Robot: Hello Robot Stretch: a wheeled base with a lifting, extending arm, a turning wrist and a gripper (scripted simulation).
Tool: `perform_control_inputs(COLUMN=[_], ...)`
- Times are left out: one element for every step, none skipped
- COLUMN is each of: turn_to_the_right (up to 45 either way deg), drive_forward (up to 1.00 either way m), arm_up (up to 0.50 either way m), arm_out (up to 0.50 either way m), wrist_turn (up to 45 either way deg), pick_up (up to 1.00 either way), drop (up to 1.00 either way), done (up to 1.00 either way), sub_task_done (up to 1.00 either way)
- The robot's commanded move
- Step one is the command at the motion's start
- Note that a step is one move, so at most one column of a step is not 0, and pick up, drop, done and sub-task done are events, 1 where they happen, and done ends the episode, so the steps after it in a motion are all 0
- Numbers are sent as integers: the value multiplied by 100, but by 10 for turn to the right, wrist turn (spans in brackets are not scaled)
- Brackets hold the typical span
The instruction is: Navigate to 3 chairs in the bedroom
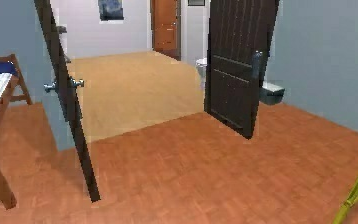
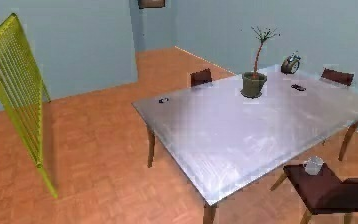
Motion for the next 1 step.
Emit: perform_control_inputs(turn_to_the_right=[450], drive_forward=[0], arm_up=[0], arm_out=[0], wrist_turn=[0], pick_up=[0], drop=[0], done=[0], sub_task_done=[0])
